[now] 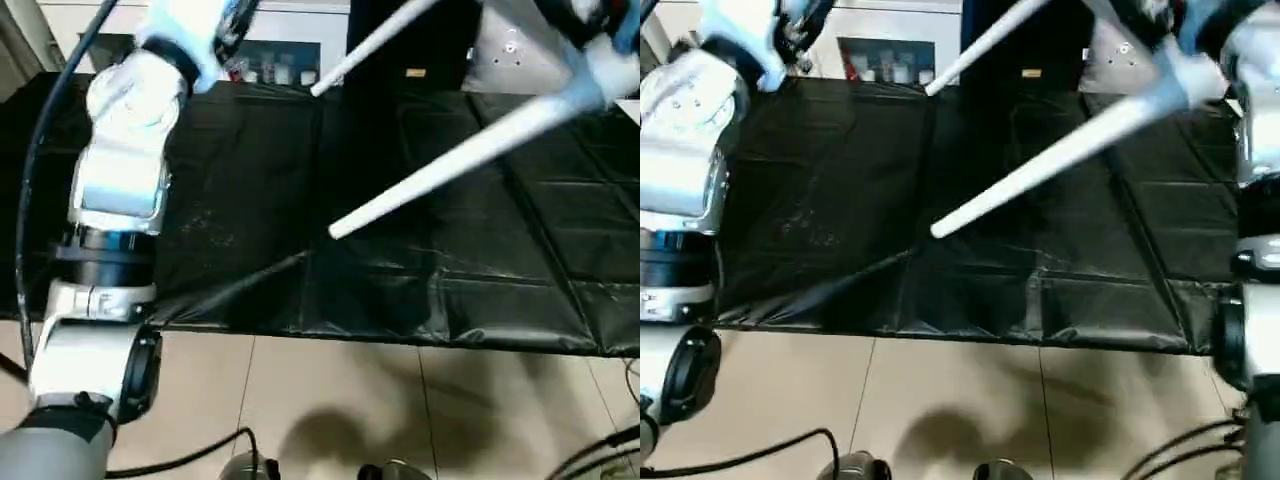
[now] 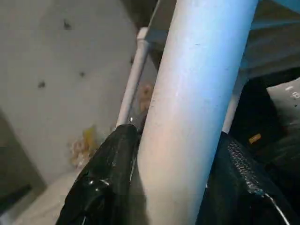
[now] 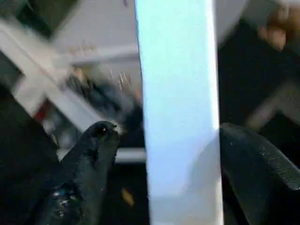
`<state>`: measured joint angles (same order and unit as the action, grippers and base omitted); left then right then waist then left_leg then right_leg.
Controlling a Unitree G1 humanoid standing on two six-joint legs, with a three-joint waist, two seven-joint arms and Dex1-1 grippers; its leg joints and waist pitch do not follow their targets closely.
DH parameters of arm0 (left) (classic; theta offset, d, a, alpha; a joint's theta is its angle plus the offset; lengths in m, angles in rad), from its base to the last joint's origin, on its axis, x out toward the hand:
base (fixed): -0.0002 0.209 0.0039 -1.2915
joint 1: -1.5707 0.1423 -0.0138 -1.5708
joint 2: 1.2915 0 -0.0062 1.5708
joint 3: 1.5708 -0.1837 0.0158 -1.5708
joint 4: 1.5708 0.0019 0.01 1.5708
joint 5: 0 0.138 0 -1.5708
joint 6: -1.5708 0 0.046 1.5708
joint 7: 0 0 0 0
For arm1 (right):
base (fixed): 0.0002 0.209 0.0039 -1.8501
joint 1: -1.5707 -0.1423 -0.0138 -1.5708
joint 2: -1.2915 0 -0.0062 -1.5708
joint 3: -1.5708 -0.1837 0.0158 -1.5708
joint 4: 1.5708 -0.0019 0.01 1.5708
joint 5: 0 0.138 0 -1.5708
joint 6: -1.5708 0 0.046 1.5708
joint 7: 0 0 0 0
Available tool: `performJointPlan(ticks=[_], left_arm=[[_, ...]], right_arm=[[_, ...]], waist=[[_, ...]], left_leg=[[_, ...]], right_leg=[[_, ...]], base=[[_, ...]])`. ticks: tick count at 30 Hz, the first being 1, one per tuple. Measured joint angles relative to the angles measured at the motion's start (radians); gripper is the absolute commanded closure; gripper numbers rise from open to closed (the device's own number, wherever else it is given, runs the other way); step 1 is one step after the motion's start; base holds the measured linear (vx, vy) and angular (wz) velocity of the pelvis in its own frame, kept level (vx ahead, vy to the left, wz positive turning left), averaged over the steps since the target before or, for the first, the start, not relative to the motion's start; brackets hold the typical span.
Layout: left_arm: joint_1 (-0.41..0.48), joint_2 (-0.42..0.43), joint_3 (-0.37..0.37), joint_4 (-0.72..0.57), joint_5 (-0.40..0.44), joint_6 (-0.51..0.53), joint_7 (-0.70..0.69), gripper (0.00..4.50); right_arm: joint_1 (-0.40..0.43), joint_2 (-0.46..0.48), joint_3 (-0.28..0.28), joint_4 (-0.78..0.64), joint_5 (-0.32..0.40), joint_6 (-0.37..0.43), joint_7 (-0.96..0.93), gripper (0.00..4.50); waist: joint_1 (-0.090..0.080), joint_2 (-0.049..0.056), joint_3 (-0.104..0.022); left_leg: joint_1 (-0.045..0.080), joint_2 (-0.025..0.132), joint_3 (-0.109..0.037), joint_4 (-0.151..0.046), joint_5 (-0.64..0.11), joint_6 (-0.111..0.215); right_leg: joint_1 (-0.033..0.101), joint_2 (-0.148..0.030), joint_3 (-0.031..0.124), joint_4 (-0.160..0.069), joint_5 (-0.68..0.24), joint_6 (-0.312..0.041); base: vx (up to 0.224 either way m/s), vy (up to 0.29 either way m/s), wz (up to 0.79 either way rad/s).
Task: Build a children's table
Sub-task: Flip table
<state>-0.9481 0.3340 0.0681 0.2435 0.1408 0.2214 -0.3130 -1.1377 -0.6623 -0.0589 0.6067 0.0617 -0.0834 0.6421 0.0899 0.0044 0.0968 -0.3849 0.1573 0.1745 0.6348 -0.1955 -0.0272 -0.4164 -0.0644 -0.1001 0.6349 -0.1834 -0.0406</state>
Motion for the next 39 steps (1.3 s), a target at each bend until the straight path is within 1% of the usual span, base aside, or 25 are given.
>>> performJointPlan(ticks=[1,2,3,4,5,7,8,10,11,12,14,15,16,17,20,22,23,26,29,34,36,39], left_arm=[[0.002,-0.003,0.001,0.002,-0.001,0.002,0.0,2.52],[0.003,-0.012,-0.001,0.004,-0.001,0.007,0.002,2.52],[0.003,-0.02,-0.007,0.007,-0.001,0.007,0.002,2.53],[0.004,-0.028,-0.011,0.008,0.0,0.006,0.002,2.55],[0.011,-0.028,-0.02,0.011,-0.008,-0.015,-0.006,2.59],[0.027,-0.019,-0.027,0.017,-0.015,-0.047,-0.018,2.69],[0.042,-0.011,-0.023,0.018,-0.025,-0.065,-0.023,2.72],[0.057,-0.003,-0.014,0.029,-0.031,-0.087,-0.033,2.78],[0.067,0.001,-0.008,0.037,-0.035,-0.102,-0.038,2.79],[0.078,0.006,-0.006,0.041,-0.036,-0.113,-0.043,2.8],[0.089,0.009,0.0,0.048,-0.044,-0.121,-0.049,2.85],[0.095,0.012,0.004,0.053,-0.048,-0.12,-0.053,2.87],[0.099,0.013,0.006,0.058,-0.05,-0.12,-0.053,2.87],[0.107,0.014,0.006,0.058,-0.055,-0.125,-0.053,2.88],[0.116,0.019,0.009,0.062,-0.065,-0.143,-0.056,2.89],[0.117,0.02,0.007,0.067,-0.067,-0.155,-0.057,2.9],[0.118,0.021,0.005,0.067,-0.067,-0.162,-0.057,2.9],[0.12,0.023,0.005,0.067,-0.067,-0.168,-0.058,2.91],[0.128,0.03,0.005,0.062,-0.069,-0.177,-0.057,2.91],[0.135,0.036,0.005,0.059,-0.077,-0.182,-0.058,2.91],[0.139,0.041,0.007,0.058,-0.079,-0.186,-0.061,2.91],[0.139,0.04,0.005,0.058,-0.079,-0.191,-0.065,2.91]], right_arm=[[0.0,0.014,-0.015,-0.018,0.03,-0.014,0.02,0.47],[-0.001,0.038,-0.018,-0.03,0.06,-0.029,0.036,0.36],[-0.002,0.079,-0.039,-0.042,0.123,-0.033,0.054,0.25],[-0.003,0.096,-0.053,-0.047,0.154,-0.033,0.062,0.17],[-0.006,0.113,-0.086,-0.053,0.205,-0.019,0.061,0.11],[-0.016,0.116,-0.154,-0.062,0.264,0.004,0.035,0.0],[-0.019,0.118,-0.215,-0.079,0.305,0.021,-0.01,0.0],[-0.017,0.11,-0.284,-0.102,0.344,0.038,-0.064,0.0],[0.023,0.109,-0.33,-0.15,0.378,0.057,-0.095,0.0],[0.055,0.109,-0.357,-0.173,0.398,0.072,-0.111,0.0],[0.122,0.114,-0.392,-0.198,0.431,0.101,-0.122,0.0],[0.185,0.128,-0.411,-0.233,0.464,0.122,-0.122,0.0],[0.225,0.14,-0.421,-0.252,0.491,0.142,-0.12,0.0],[0.304,0.157,-0.429,-0.311,0.54,0.179,-0.099,0.0],[0.453,0.196,-0.426,-0.397,0.615,0.27,-0.051,0.0],[0.503,0.214,-0.424,-0.415,0.621,0.295,-0.046,0.0],[0.534,0.226,-0.424,-0.416,0.62,0.3,-0.048,0.0],[0.581,0.271,-0.422,-0.359,0.609,0.291,-0.06,0.0],[0.591,0.311,-0.42,-0.284,0.599,0.272,-0.084,0.0],[0.575,0.312,-0.396,-0.242,0.573,0.266,-0.095,0.0],[0.524,0.313,-0.366,-0.161,0.549,0.268,-0.083,0.0],[0.443,0.314,-0.336,-0.062,0.519,0.261,-0.065,0.0]], waist=[[0.0,0.0,0.0],[0.0,-0.002,0.0],[0.001,-0.003,0.001],[0.004,-0.003,0.001],[0.005,-0.004,0.001],[0.009,-0.005,0.001],[0.012,-0.006,0.001],[0.015,-0.008,0.0],[0.019,-0.013,-0.001],[0.02,-0.015,-0.001],[0.02,-0.015,-0.001],[0.021,-0.015,0.0],[0.021,-0.014,0.0],[0.021,-0.014,0.0],[0.022,-0.014,0.001],[0.021,-0.014,0.001],[0.021,-0.016,0.001],[0.017,-0.017,0.001],[0.012,-0.018,0.001],[0.013,-0.019,0.001],[0.009,-0.019,0.001],[0.009,-0.019,0.001]], left_leg=[[0.0,0.0,0.0,0.0,0.0,0.001],[0.0,0.0,0.0,0.0,0.001,0.001],[-0.002,0.0,0.0,0.0,0.001,0.002],[-0.003,0.001,0.0,0.0,0.002,0.003],[-0.006,0.0,0.0,0.0,0.003,0.005],[-0.008,0.0,0.001,0.0,0.003,0.006],[-0.009,0.0,0.002,0.0,0.002,0.007],[-0.01,0.0,0.002,0.0,0.001,0.008],[-0.009,0.0,0.001,-0.002,0.001,0.008],[-0.007,0.0,0.001,-0.002,0.001,0.009],[-0.008,0.0,0.001,-0.003,0.001,0.008],[-0.008,0.0,0.001,-0.004,0.001,0.008],[-0.008,0.0,0.001,-0.004,0.001,0.008],[-0.008,0.0,0.001,-0.006,0.002,0.007],[-0.007,0.0,0.001,-0.008,0.003,0.007],[-0.007,0.001,0.002,-0.008,0.003,0.006],[-0.007,0.001,0.002,-0.009,0.003,0.006],[-0.006,0.002,0.002,-0.01,0.003,0.006],[-0.007,0.001,0.003,-0.011,0.003,0.006],[-0.007,0.001,0.003,-0.014,0.003,0.006],[-0.006,0.001,0.003,-0.014,0.003,0.006],[-0.006,0.001,0.004,-0.014,0.003,0.006]], right_leg=[[0.001,0.0,0.0,0.0,0.0,0.0],[0.001,0.0,0.0,-0.001,0.0,0.0],[0.002,0.0,-0.001,-0.003,0.0,0.0],[0.001,0.0,-0.001,-0.005,0.001,-0.001],[0.002,0.0,0.0,-0.006,0.001,-0.001],[0.002,0.0,0.001,-0.007,0.004,-0.007],[0.002,0.0,0.002,-0.008,0.005,-0.008],[0.002,0.0,0.003,-0.008,0.005,-0.008],[0.004,0.001,0.002,-0.009,0.005,-0.008],[0.005,0.001,0.003,-0.009,0.005,-0.007],[0.005,0.001,0.002,-0.01,0.005,-0.007],[0.005,0.001,0.002,-0.01,0.005,-0.007],[0.005,0.001,0.002,-0.011,0.006,-0.005],[0.006,0.001,0.002,-0.012,0.008,-0.003],[0.006,0.001,0.002,-0.013,0.008,-0.002],[0.006,0.001,0.001,-0.014,0.008,-0.002],[0.007,0.001,0.001,-0.015,0.008,-0.001],[0.009,0.002,0.001,-0.021,0.006,0.004],[0.009,0.001,0.001,-0.022,0.007,0.003],[0.009,0.001,0.001,-0.023,0.009,-0.001],[0.009,0.001,0.001,-0.023,0.009,-0.001],[0.009,0.001,0.001,-0.022,0.009,-0.001]], base=[[0.0,0.0,0.0],[0.0,0.0,0.0],[0.0,0.0,0.0],[0.0,0.0,0.0],[0.0,0.0,0.0],[0.0,0.0,0.0],[0.0,0.0,0.0],[0.0,0.0,0.0],[0.0,0.0,0.0],[0.0,0.0,0.0],[0.0,0.0,0.0],[0.0,0.0,0.0],[0.0,0.0,0.0],[0.0,0.0,0.0],[0.0,0.0,0.0],[0.0,0.0,0.0],[0.0,0.0,0.0],[0.0,0.0,0.0],[0.0,0.0,0.0],[0.0,0.0,0.0],[0.0,0.0,0.0],[0.0,0.0,0.0]])
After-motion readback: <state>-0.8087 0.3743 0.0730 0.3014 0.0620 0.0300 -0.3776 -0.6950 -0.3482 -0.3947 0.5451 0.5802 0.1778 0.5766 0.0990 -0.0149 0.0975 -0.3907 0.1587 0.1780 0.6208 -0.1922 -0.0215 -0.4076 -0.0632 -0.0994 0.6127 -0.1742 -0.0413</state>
